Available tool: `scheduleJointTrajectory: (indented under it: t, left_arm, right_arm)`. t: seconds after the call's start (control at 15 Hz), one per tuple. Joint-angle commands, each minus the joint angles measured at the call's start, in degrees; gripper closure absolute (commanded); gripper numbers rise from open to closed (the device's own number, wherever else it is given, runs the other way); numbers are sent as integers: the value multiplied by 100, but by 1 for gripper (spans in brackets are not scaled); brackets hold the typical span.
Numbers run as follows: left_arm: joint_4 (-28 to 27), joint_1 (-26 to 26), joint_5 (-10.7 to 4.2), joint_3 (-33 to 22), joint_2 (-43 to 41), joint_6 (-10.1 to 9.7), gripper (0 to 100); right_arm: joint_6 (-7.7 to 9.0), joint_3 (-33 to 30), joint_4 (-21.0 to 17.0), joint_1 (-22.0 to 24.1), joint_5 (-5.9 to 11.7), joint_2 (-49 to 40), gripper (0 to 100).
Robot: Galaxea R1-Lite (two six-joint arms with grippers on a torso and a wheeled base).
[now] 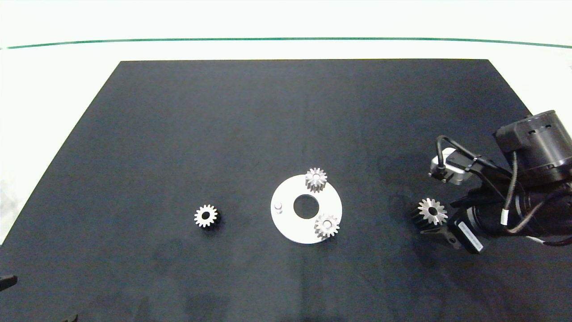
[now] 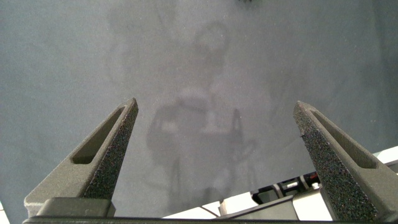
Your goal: Remove an incorrectly installed larger gear and replace it with the correct smaller gear
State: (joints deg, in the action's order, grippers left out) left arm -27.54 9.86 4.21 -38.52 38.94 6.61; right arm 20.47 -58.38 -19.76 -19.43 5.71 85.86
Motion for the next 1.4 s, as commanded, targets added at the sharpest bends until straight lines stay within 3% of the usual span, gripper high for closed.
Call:
scheduleJointTrajectory:
  t: [0.07, 0.2, 0.4, 0.53, 1.2, 1.4]
  left_arm:
    - [-6, 25, 1, 29, 141, 60, 0]
    - [64, 42, 1, 108, 343, 245, 0]
    - [653, 86, 36, 477, 782, 526, 0]
    - [1181, 112, 98, 653, 1134, 781, 0]
    - [2886, 262, 72, 653, 2909, 833, 0]
    - [3237, 517, -43, 591, 3234, 833, 0]
  right_arm:
    - [54, 231, -19, 124, 45, -843, 0]
    - [36, 231, -37, 317, 89, -1282, 0]
    - [-17, 266, -45, 704, -61, -1739, 0]
    - [-271, 283, -63, 722, -193, -2012, 0]
    - [-315, 503, -54, 722, -289, -2451, 0]
    - [-315, 512, -54, 730, -289, -2469, 0]
